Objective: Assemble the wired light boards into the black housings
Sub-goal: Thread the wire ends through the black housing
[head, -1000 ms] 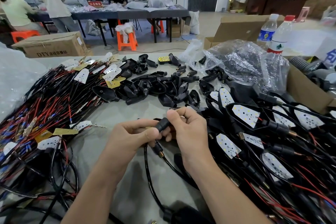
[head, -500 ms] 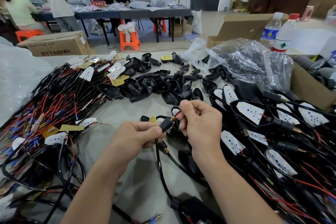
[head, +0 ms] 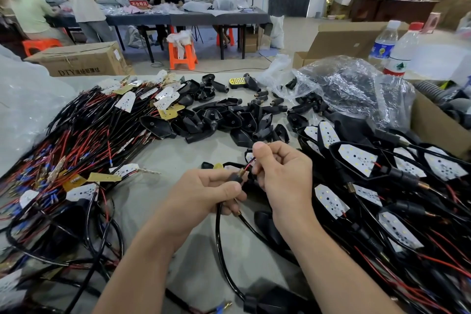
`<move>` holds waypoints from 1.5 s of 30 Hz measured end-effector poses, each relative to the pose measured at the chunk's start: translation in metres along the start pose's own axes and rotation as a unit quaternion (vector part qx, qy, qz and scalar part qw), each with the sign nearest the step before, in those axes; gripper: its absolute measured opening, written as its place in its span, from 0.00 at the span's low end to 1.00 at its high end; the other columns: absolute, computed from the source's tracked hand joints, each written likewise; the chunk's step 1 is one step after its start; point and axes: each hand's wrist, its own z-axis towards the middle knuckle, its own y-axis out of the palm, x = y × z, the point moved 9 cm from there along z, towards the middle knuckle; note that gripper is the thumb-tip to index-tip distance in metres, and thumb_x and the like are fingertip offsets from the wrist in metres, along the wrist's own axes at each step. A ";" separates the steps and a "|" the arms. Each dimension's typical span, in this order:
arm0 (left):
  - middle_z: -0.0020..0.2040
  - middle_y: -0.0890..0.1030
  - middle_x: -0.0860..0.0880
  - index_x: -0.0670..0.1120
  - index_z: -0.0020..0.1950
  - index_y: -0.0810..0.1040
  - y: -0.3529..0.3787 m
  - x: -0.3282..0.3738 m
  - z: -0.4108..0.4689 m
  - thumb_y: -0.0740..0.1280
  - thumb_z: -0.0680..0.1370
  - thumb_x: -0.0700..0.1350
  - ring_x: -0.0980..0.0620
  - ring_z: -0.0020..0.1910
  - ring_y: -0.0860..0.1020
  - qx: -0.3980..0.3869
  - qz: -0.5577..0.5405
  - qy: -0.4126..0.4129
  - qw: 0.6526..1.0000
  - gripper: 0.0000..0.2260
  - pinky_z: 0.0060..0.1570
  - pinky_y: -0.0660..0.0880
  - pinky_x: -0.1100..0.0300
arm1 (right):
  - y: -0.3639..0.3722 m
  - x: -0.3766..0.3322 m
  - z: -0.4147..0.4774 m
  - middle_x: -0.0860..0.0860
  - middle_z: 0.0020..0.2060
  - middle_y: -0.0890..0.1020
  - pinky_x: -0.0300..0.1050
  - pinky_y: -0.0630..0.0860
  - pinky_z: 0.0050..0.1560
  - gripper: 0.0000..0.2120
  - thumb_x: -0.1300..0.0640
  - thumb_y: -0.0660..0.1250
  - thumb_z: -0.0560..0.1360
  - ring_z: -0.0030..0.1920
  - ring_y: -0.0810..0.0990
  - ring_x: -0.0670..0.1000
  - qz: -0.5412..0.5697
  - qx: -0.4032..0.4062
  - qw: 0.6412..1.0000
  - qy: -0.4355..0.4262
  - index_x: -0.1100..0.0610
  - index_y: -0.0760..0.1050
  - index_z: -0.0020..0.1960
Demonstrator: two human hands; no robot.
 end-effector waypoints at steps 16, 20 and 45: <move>0.46 0.86 0.40 0.46 0.51 0.86 0.012 -0.001 0.001 0.67 0.78 0.52 0.49 0.41 0.84 -0.035 -0.024 -0.002 0.999 0.13 0.42 0.78 0.63 | 0.017 0.000 -0.002 0.51 0.21 0.70 0.36 0.69 0.28 0.12 0.63 0.72 0.75 0.23 0.70 0.47 -0.005 -0.105 0.994 0.032 0.67 0.77 0.35; 0.47 0.87 0.39 0.46 0.51 0.87 0.018 0.004 0.000 0.70 0.75 0.55 0.49 0.42 0.85 -0.067 -0.038 0.004 0.997 0.15 0.43 0.79 0.62 | 0.012 -0.009 -0.001 0.50 0.20 0.68 0.35 0.65 0.25 0.19 0.64 0.71 0.76 0.21 0.64 0.45 0.006 -0.052 0.999 -0.014 0.65 0.68 0.30; 0.31 0.81 0.54 0.57 0.49 0.83 0.013 0.055 -0.029 0.68 0.74 0.57 0.49 0.31 0.79 0.325 0.474 0.254 0.778 0.08 0.31 0.75 0.54 | 0.006 -0.004 0.002 0.51 0.23 0.67 0.40 0.64 0.29 0.13 0.59 0.73 0.75 0.27 0.64 0.49 0.008 -0.043 0.999 0.002 0.66 0.79 0.36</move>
